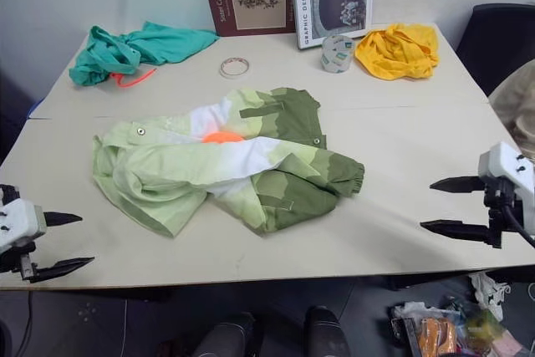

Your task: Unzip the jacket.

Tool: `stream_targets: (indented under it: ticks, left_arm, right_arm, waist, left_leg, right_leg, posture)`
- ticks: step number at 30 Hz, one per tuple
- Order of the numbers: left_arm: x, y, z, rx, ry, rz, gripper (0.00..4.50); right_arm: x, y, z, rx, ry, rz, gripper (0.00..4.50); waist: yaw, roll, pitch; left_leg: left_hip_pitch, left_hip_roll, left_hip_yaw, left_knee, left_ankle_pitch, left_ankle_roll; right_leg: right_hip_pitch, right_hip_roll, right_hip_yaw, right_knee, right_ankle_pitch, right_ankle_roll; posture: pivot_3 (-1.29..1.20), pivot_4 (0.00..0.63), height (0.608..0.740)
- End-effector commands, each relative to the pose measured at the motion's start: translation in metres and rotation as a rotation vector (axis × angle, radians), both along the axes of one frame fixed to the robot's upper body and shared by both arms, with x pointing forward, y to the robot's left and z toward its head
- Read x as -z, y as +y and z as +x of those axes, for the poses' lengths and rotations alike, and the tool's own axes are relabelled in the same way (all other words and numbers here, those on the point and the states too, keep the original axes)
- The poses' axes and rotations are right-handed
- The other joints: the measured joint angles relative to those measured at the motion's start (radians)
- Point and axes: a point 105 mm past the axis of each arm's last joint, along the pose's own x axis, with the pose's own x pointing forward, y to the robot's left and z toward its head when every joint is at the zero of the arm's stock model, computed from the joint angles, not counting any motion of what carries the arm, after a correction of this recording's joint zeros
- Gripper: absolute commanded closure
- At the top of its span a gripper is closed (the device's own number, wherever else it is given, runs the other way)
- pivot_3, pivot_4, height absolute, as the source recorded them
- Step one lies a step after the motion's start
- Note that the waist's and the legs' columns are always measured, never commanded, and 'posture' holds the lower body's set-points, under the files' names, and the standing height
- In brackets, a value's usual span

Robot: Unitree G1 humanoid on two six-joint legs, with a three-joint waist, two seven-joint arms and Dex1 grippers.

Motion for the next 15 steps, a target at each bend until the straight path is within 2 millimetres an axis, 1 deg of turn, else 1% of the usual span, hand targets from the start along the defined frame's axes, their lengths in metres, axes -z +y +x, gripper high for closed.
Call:
stream_targets:
  ticks: [1, 3, 5, 8, 10, 15]
  left_arm:
    - [-0.001, -0.002, -0.007, 0.030, 0.007, 0.017, 0.03]
    - [0.001, -0.003, -0.008, 0.031, 0.012, 0.021, 0.03]
    - [0.002, -0.002, -0.006, 0.000, 0.003, 0.020, 0.03]
    - [0.008, -0.002, -0.010, 0.001, 0.039, 0.040, 0.03]
    - [0.010, -0.003, -0.011, 0.008, 0.047, 0.039, 0.03]
    - [0.004, -0.008, -0.005, 0.001, 0.015, 0.008, 0.03]
  right_arm:
    - [-0.012, 0.000, 0.002, 0.000, -0.068, 0.001, 0.00]
    - [-0.012, 0.001, 0.003, -0.002, -0.071, 0.004, 0.00]
    - [-0.011, 0.001, 0.003, -0.003, -0.079, 0.001, 0.00]
    - [-0.010, -0.002, 0.011, 0.032, -0.128, -0.031, 0.00]
    - [-0.011, 0.001, 0.012, 0.026, -0.138, -0.026, 0.00]
    - [-0.015, 0.007, 0.010, -0.002, -0.135, -0.013, 0.00]
  waist:
    - [0.001, 0.000, 0.000]
    - [0.001, 0.000, 0.000]
    - [0.002, 0.000, 0.000]
    - [0.003, 0.000, 0.000]
    - [0.003, 0.000, 0.000]
    - [0.003, 0.000, 0.000]
  left_leg:
    - [0.000, 0.000, 0.000, 0.000, 0.000, 0.000]
    - [0.000, 0.000, 0.000, 0.000, 0.000, 0.000]
    - [0.000, 0.000, 0.000, 0.000, 0.000, 0.000]
    - [0.000, 0.001, 0.000, 0.001, 0.001, -0.001]
    - [0.001, 0.000, 0.000, 0.001, 0.001, -0.001]
    - [0.001, 0.001, 0.000, 0.001, 0.001, -0.002]
  right_leg:
    - [0.000, 0.000, 0.000, 0.000, 0.000, 0.000]
    - [0.000, 0.000, 0.000, 0.000, 0.000, 0.000]
    - [0.000, 0.000, 0.000, 0.000, 0.000, 0.000]
    - [0.000, 0.000, 0.000, 0.001, 0.000, 0.000]
    - [0.000, 0.000, 0.000, 0.002, 0.000, 0.000]
    - [0.000, 0.000, 0.000, 0.002, 0.000, 0.000]
  posture:
    - [0.00, 0.150, 0.740]
    - [0.00, 0.150, 0.740]
    - [0.00, 0.150, 0.740]
    - [0.00, 0.150, 0.740]
    - [0.00, 0.150, 0.740]
    - [0.00, 0.150, 0.740]
